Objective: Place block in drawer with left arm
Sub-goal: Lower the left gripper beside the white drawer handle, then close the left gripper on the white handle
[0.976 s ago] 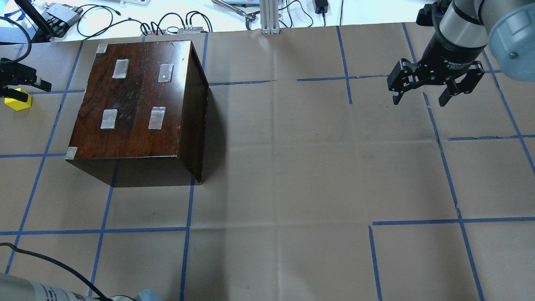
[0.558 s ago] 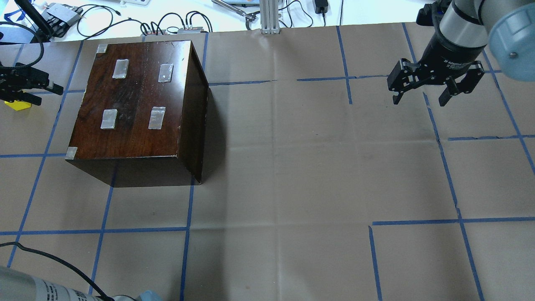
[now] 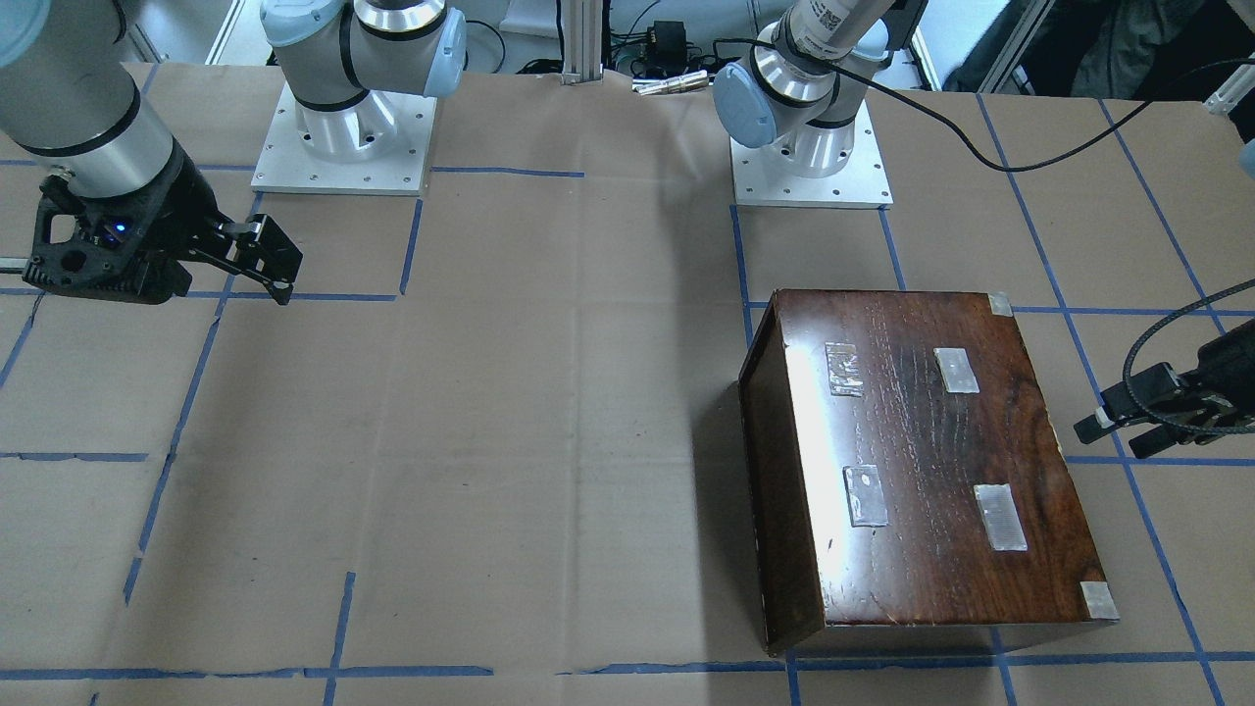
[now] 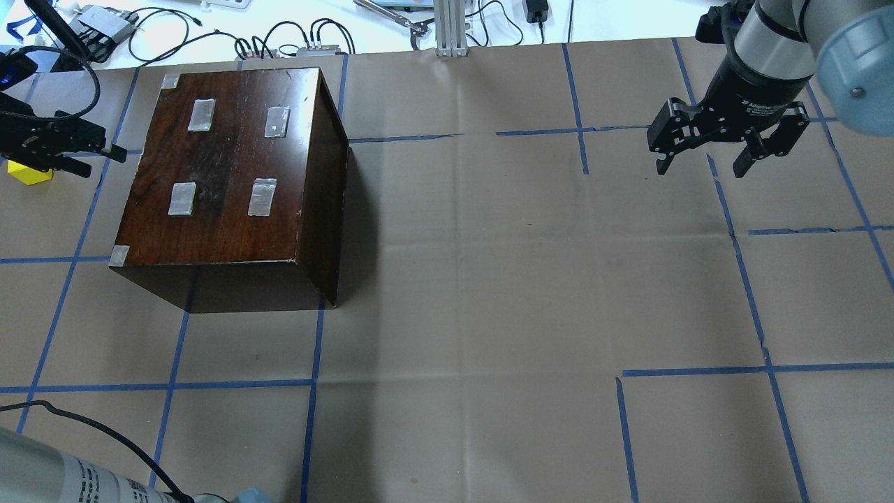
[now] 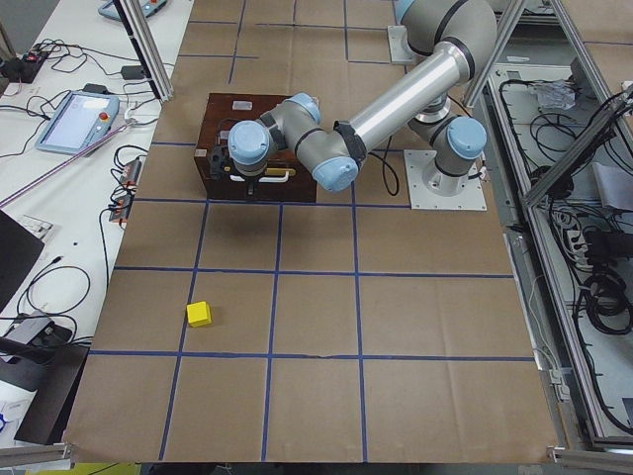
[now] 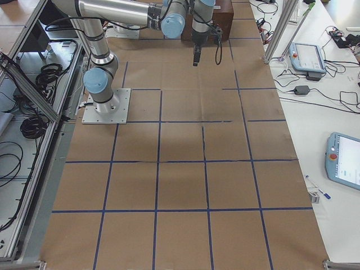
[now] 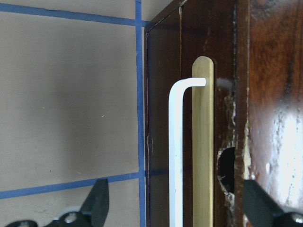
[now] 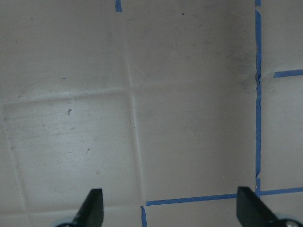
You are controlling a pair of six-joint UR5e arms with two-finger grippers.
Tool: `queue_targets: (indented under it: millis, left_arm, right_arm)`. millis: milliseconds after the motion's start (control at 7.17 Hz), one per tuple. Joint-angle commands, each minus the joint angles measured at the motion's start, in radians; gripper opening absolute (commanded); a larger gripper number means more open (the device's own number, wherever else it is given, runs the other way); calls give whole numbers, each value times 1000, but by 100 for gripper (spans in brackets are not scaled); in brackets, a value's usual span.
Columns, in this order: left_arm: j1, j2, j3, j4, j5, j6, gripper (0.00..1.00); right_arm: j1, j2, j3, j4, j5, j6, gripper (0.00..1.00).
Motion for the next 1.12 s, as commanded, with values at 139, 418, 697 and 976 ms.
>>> queue_targets:
  millis: [139,418,697,976]
  left_arm:
    - [-3,-34,-1,43,30,-1,98]
    - [-8,-37,-3,43,30,1,98]
    - [-9,-58,-1,43,30,2,98]
    - [-14,-72,1,50,30,2,98]
  right_arm:
    - [0,0,0,1,0,0,100]
    - [0,0,0,0,0,0,100]
    - [0,0,-1,0,0,0,100]
    - [0,0,0,0,0,0,100]
